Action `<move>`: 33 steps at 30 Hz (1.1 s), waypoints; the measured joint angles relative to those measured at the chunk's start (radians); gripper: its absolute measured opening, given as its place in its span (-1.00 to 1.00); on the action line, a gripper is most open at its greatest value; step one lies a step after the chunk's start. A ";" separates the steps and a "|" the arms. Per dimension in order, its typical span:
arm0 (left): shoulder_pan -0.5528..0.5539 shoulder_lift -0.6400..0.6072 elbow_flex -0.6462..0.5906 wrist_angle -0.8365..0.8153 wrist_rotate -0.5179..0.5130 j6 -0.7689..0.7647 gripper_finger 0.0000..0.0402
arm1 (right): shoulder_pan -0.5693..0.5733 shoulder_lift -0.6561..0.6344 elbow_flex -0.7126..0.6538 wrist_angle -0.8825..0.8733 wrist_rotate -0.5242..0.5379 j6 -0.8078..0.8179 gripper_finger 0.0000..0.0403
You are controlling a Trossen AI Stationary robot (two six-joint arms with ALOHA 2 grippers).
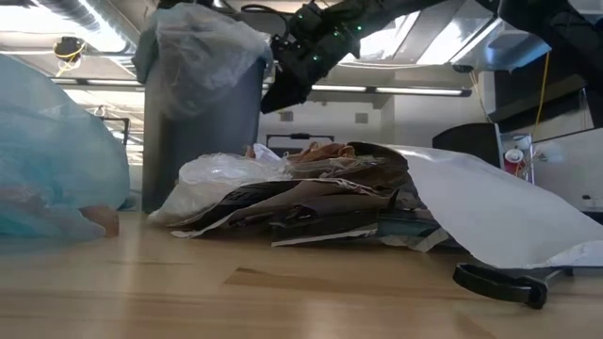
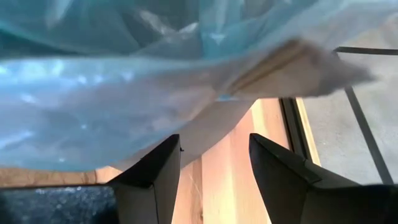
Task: Pick and place trash into bin
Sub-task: Put the transparent cellophane into the trash bin
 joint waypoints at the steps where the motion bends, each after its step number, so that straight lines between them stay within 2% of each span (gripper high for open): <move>1: 0.000 0.001 -0.002 -0.006 -0.001 0.010 -1.00 | 0.000 0.000 0.000 -0.002 0.002 0.000 -0.09; 6: 0.001 -0.002 -0.004 0.016 -0.001 0.020 -0.90 | 0.005 0.000 0.000 -0.004 0.020 0.002 -0.09; 13: 0.002 -0.077 -0.004 0.019 0.002 0.047 -0.54 | 0.005 0.000 0.000 -0.038 0.026 -0.001 -0.09; 19: 0.002 -0.159 0.086 -0.043 0.005 0.046 -0.30 | 0.005 0.000 -0.001 -0.051 0.026 -0.006 -0.09; 26: 0.003 -0.221 0.181 -0.089 -0.001 0.039 -0.19 | 0.005 0.000 -0.001 -0.051 0.026 -0.015 -0.09; 33: 0.003 -0.229 0.198 -0.210 -0.195 0.008 -0.22 | 0.005 0.000 -0.001 -0.050 0.026 -0.015 -0.09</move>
